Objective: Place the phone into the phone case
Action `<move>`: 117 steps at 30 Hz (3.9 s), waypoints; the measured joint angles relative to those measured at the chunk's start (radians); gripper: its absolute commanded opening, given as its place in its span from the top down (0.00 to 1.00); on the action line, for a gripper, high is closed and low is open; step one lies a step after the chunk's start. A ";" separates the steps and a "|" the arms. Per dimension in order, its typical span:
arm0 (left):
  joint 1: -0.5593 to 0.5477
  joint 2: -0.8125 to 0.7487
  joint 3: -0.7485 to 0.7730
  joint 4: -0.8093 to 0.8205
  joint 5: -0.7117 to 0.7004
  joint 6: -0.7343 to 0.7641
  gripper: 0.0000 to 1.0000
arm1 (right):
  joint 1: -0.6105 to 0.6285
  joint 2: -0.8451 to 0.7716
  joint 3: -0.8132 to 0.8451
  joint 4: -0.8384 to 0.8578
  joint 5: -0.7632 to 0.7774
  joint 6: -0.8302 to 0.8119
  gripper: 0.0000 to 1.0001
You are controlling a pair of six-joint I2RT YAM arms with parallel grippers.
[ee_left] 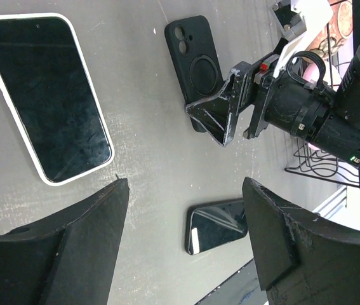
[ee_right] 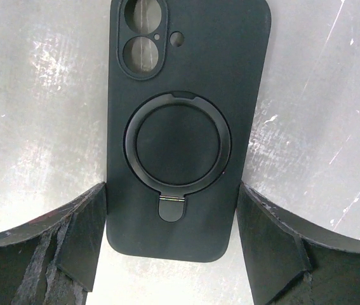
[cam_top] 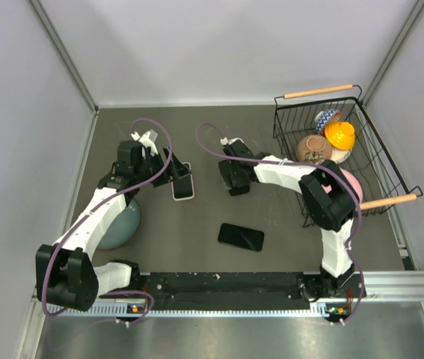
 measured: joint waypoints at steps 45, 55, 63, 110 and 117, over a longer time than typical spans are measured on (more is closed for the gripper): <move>-0.292 0.256 0.101 0.275 0.050 -0.173 1.00 | 0.000 -0.749 -0.502 0.271 -0.335 0.299 0.01; -0.444 0.445 0.369 -0.106 -0.423 -0.080 0.99 | 0.000 -0.967 -0.572 0.125 -0.184 0.207 0.01; -0.491 0.647 0.515 -0.198 -0.502 -0.096 0.41 | 0.000 -1.016 -0.620 0.035 -0.106 0.182 0.01; 0.017 -0.195 -0.081 -0.216 -0.339 0.060 0.01 | 0.365 -0.421 -0.483 -0.064 -0.235 -0.526 0.07; 0.019 -0.205 -0.108 -0.187 -0.288 0.091 0.01 | 0.366 -0.379 -0.450 -0.082 -0.216 -0.507 0.13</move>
